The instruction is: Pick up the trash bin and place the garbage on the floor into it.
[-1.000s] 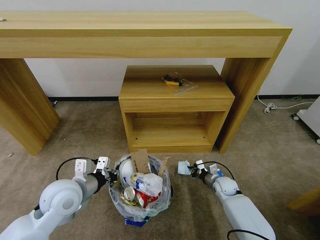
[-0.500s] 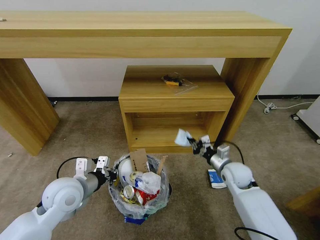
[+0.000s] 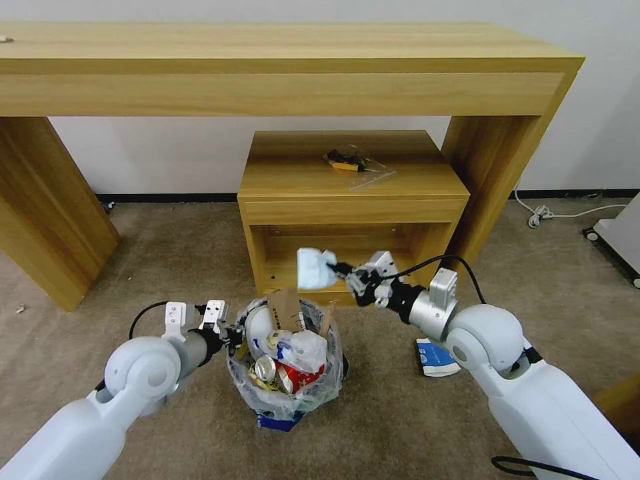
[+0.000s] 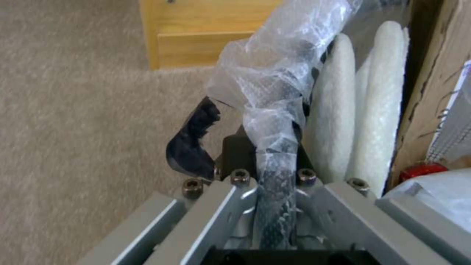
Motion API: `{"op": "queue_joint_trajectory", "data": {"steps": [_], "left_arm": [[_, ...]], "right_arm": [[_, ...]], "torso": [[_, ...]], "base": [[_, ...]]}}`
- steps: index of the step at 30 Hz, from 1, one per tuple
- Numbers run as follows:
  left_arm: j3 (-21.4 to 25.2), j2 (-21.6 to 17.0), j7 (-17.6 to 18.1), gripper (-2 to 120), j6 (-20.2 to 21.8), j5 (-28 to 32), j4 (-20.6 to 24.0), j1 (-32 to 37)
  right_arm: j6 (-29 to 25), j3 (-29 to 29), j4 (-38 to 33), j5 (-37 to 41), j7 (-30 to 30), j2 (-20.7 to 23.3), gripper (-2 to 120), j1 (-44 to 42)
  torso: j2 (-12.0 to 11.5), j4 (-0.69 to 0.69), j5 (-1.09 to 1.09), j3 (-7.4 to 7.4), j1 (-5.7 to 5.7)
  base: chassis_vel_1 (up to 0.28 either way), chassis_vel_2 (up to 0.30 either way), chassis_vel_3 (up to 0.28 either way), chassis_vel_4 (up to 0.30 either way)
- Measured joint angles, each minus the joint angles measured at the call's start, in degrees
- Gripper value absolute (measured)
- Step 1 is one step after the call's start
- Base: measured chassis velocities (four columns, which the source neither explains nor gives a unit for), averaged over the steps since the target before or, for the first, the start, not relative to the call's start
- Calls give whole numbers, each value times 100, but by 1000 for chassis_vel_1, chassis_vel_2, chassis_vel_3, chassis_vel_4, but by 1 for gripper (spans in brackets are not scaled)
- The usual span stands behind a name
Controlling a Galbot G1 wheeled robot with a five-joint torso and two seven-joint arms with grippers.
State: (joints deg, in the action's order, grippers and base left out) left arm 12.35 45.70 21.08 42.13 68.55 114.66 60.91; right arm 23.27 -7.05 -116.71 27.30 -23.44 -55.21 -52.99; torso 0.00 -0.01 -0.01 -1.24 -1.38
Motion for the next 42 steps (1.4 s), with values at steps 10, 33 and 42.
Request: {"op": "queue_joint_trajectory", "data": {"steps": [10,33,42], "left_arm": [[-459,-69,-16,0,0,270,-318,-722],[-229,-172,-32,0,0,308,-244,-543],[-260,-142,-33,0,0,320,-224,-593]], "right_arm": [[11,966,544,-738,-491,-141,0,801],[167,1616,765,-1044,-834,-163,0,999],[133,1731,1154,-967,-240,-352,17,980]], "torso": [[0,0,-1,0,0],[-1,0,-1,1,0],[-1,0,0,0,0]], "base": [[0,0,0,0],[0,0,0,0],[0,0,0,0]]}}
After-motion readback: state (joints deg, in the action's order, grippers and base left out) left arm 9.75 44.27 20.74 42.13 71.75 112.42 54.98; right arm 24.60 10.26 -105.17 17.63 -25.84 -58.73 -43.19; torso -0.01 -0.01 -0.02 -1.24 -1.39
